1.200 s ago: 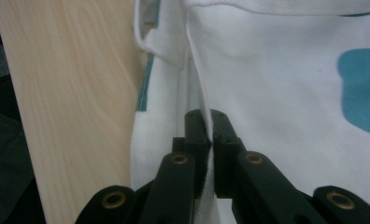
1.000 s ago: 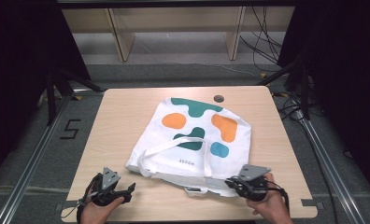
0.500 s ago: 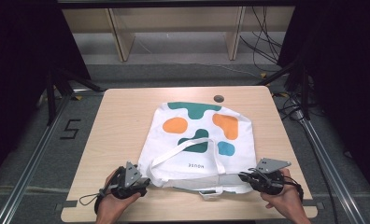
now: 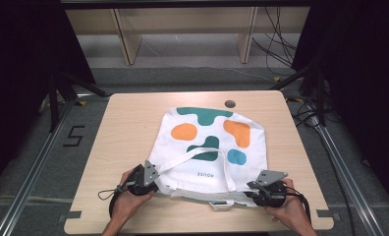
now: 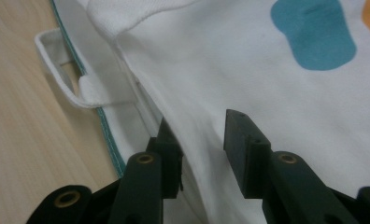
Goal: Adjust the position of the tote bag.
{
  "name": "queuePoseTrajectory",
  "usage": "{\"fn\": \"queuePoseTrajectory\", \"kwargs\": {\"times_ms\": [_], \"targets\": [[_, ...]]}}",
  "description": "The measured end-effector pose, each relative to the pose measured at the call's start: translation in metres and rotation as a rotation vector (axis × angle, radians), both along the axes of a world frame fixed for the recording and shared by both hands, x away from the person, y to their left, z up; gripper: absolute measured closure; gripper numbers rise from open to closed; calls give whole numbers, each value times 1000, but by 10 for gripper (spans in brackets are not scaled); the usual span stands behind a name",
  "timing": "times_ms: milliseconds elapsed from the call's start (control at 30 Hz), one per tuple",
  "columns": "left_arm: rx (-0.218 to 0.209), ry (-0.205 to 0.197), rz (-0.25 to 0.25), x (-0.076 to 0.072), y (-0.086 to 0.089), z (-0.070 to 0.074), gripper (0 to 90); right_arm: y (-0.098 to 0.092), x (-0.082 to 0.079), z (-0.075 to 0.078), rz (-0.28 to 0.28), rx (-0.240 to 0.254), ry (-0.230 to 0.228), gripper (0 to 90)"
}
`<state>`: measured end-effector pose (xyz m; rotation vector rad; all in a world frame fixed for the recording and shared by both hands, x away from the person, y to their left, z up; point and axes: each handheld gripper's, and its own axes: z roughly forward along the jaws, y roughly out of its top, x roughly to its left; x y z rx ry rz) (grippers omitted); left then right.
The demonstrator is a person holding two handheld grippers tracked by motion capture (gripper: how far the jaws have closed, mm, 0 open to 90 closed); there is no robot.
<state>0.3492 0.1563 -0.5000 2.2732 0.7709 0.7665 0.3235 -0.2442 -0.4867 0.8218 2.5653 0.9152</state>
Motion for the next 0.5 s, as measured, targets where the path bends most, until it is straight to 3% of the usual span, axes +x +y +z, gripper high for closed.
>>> {"fn": "queuePoseTrajectory", "kwargs": {"times_ms": [67,133,267,333,400,500], "targets": [[0,5,-24,-1,-2,2,696,4,1,-2,24,-20,1,731],[27,2,-41,-2,-2,4,794,2,3,-2,29,-42,-2,833],[33,-18,-62,-7,-4,5,858,-4,5,0,8,-14,-7,877],[36,-23,-83,-13,-8,8,861,-6,6,2,17,-29,-17,878],[2,3,-95,-18,-8,9,862,-10,6,5,-1,-20,-19,879],[4,26,-110,-25,-11,9,864,-17,7,9,-4,-3,-12,879]]}}
